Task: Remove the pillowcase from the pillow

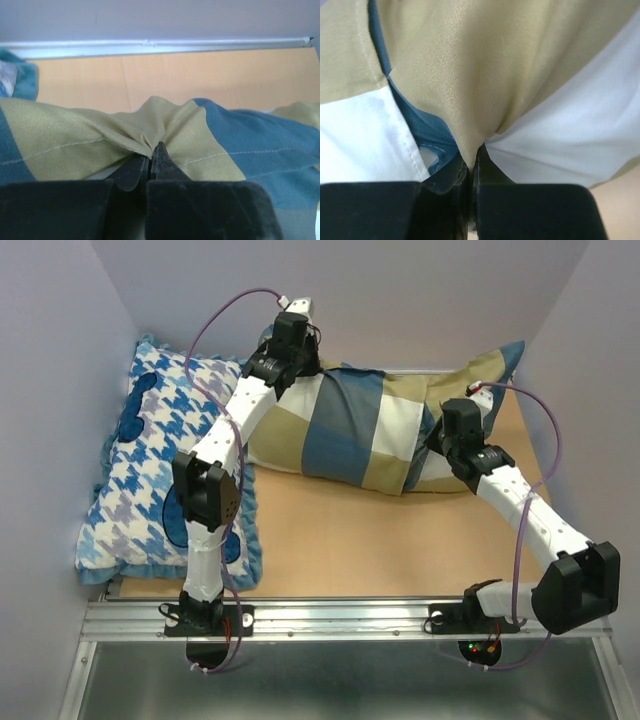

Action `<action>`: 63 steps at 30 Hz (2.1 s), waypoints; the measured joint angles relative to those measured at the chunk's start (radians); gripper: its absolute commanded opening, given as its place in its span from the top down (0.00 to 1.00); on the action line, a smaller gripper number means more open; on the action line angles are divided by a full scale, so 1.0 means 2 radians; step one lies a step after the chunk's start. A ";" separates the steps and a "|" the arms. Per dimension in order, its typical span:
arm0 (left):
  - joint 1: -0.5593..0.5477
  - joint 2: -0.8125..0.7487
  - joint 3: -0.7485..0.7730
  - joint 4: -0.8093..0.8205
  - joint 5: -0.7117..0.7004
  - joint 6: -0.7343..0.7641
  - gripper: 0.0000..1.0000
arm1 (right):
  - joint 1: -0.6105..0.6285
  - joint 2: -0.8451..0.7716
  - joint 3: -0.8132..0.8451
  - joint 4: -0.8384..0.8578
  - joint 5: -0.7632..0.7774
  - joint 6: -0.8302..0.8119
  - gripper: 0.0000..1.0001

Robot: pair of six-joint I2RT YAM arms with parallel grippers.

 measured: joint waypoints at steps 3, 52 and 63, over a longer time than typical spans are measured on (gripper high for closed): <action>0.000 0.061 0.096 -0.019 -0.002 0.009 0.79 | -0.001 -0.025 0.000 -0.020 -0.053 0.028 0.99; -0.197 -0.188 -0.397 0.250 -0.101 0.019 0.04 | 0.012 0.029 -0.031 0.098 -0.178 0.046 0.99; -0.197 -0.134 -0.335 0.226 -0.165 0.020 0.85 | 0.012 0.001 -0.058 0.109 -0.179 0.044 1.00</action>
